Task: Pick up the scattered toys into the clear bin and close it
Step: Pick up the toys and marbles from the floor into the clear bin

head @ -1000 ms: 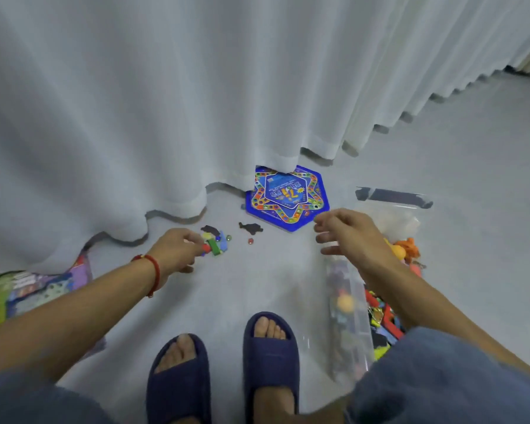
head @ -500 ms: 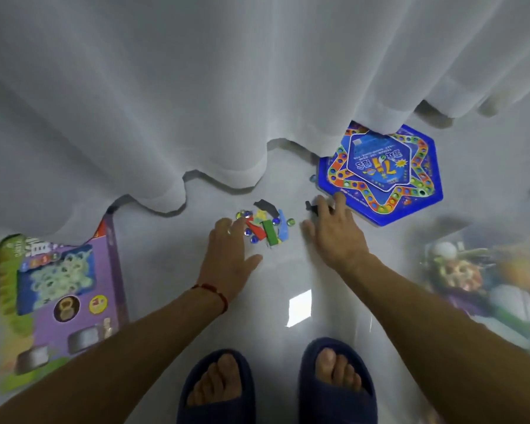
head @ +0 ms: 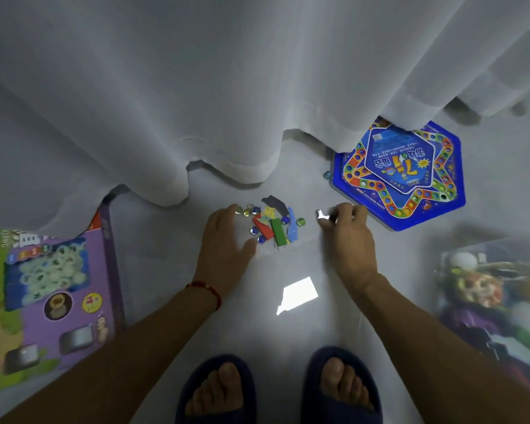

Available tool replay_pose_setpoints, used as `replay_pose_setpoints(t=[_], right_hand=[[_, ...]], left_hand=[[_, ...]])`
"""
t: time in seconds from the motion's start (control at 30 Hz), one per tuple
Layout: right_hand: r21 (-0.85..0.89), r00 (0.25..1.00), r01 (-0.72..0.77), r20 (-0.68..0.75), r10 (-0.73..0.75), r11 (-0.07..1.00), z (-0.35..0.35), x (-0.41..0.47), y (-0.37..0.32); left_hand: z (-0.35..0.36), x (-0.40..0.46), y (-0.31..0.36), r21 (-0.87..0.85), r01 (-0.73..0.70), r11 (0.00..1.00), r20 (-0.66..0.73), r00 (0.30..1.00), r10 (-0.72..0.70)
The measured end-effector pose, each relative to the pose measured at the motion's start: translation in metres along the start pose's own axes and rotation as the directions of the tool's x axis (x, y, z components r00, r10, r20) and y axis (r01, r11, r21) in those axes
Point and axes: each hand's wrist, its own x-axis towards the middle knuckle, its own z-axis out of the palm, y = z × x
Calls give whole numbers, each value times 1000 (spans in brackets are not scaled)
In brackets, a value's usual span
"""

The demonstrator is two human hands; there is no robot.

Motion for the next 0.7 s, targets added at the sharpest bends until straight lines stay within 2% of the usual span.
replay_pose_setpoints(t=[0.07, 0.13, 0.2, 0.23, 0.27, 0.3, 0.33, 0.37, 0.4, 0.43, 0.47, 0.53, 0.6, 0.67, 0.7], right_hand=[[95, 989, -144, 61, 138, 985, -5, 3, -3], [118, 969, -222, 142, 205, 968, -11, 7, -5], [173, 960, -223, 209, 185, 960, -22, 8, -12], [272, 954, -219, 259, 148, 937, -30, 7, -19], [380, 943, -213, 321, 87, 900, -40, 4, -31], [451, 927, -185, 375, 3, 873, -50, 1, -46], [466, 907, -117, 410, -97, 877, -59, -3, -61], [429, 881, -9, 430, -196, 903, -65, -6, -75], [355, 850, 122, 444, -282, 927, -69, -8, -85], [260, 823, 249, 451, -345, 933, -70, -9, -94], [179, 807, 342, 447, -386, 923, -70, -9, -98], [166, 816, 409, 374, -441, 897, -72, -1, -100], [189, 868, 421, 201, -455, 887, -68, 17, -92], [67, 924, 382, 5, -383, 922, -57, 46, -75], [-35, 943, 330, -35, -331, 943, -50, 61, -63]], left_hand=[[-1, -9, 13, -63, 6, 998, -100, 995, -12], [0, -18, 32, -171, 28, 985, -154, 987, -55], [3, -25, 54, -308, 97, 947, -117, 983, -139], [6, -26, 63, -426, 169, 889, -47, 977, -209], [8, -24, 71, -577, 297, 761, 83, 948, -307], [8, -21, 81, -712, 461, 530, 288, 880, -378], [8, -18, 87, -771, 595, 229, 504, 789, -351], [7, -16, 92, -744, 667, -43, 652, 710, -265], [7, -15, 91, -702, 679, -217, 712, 673, -200], [5, -14, 89, -681, 663, -311, 723, 676, -142], [4, -15, 83, -690, 637, -343, 705, 699, -120], [3, -15, 72, -710, 586, -390, 664, 742, -92], [-2, -14, 65, -718, 552, -424, 639, 765, -87], [-8, -10, 59, -734, 535, -419, 635, 760, -142], [-11, -8, 56, -746, 527, -408, 631, 754, -180]])
